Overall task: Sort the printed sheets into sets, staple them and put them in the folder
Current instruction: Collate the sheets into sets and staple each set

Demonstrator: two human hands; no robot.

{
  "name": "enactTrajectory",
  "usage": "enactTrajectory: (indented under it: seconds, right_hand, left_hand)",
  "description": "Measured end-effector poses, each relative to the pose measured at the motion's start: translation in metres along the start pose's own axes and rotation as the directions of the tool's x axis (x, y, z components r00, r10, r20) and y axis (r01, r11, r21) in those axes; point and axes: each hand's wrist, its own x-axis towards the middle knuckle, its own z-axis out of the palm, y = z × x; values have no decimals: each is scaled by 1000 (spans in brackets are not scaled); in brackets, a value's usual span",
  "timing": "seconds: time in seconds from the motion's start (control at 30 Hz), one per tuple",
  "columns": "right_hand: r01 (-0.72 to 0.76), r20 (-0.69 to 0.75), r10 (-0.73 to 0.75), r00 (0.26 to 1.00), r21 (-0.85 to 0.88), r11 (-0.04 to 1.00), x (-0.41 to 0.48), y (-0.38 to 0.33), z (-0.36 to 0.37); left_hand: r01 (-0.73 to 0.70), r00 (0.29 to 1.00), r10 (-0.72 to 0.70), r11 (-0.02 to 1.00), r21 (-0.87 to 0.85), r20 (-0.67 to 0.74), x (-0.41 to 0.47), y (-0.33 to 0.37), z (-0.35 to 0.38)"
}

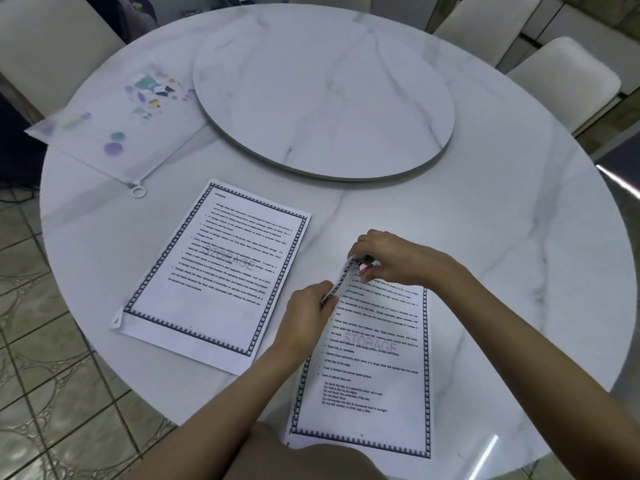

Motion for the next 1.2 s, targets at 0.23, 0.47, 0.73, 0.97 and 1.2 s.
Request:
enactTrajectory:
  seconds: [0.23,0.47,0.73,0.97,1.2]
  right_hand:
    - [57,-138,-38,990,136,989,0,7,14]
    - [170,-274,-131,953,121,978,1,14,32]
    - [148,-304,-84,949,193,970,3,27,30]
    - [39,-221,16,975,239,970,5,27,38]
    - [5,-464,277,842,520,854,-29,33,45]
  left_hand:
    - [13,1000,-13,1000,1,-11,-1,2,-2]
    - [46,999,-47,998,41,26,-1,-4,1]
    - [43,998,-44,999,29,35,3,0,4]
    - [100,994,-101,995,27,45,3,-9,7]
    - [186,975,-190,981,45,111,-22,-14,9]
